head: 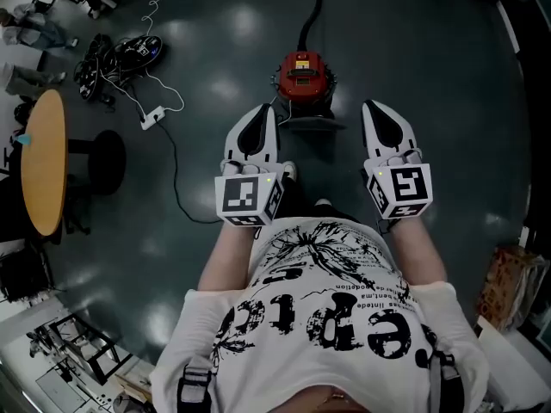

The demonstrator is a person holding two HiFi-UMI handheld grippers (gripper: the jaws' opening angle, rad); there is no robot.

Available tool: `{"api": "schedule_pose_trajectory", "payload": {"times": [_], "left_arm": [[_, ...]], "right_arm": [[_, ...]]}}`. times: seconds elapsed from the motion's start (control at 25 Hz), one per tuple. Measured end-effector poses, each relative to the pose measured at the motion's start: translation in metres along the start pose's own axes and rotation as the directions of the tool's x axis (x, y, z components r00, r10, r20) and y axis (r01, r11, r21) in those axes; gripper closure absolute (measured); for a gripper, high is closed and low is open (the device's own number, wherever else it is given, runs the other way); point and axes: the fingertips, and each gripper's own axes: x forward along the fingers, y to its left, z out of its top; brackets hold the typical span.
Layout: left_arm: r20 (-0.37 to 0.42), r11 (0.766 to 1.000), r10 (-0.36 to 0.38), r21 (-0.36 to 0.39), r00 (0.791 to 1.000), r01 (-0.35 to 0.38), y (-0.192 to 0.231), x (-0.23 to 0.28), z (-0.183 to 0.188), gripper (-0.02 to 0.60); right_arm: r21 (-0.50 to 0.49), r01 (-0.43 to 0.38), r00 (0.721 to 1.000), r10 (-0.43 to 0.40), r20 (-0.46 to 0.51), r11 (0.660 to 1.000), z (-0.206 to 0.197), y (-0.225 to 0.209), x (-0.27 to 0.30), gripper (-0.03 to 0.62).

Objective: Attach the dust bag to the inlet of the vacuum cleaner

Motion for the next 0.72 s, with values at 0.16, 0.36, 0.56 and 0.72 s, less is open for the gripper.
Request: {"api": "schedule_pose_trajectory", "payload": {"times": [0.16, 0.36, 0.56, 0.72], "left_arm": [[-0.032, 1.0, -0.022, -0.009, 0.999, 0.022, -0.002, 0.004, -0.004, 0.578], [-0.037, 1.0, -0.016, -0.006, 0.999, 0.016, 0.002, 0.008, -0.005, 0.578], [-0.045, 0.999, -0.018, -0.034, 0.999, 0.016, 0.012, 0.01, -0.008, 0.578], [-0.057, 1.0, -0.012, -0.014, 0.998, 0.011, 0.014, 0.009, -0.01, 0.578]], "right_arm": [[-0.011, 0.006, 1.0, -0.006, -0.006, 1.0, 0.0, -0.002, 0.002, 0.592], [-0.013, 0.011, 1.0, -0.011, -0.022, 1.0, -0.005, -0.003, 0.004, 0.592], [-0.017, 0.008, 0.999, -0.008, -0.035, 1.0, -0.008, -0.001, 0.011, 0.592], [-0.019, 0.003, 0.999, -0.004, -0.045, 1.0, -0.01, 0.0, 0.012, 0.592]]}}
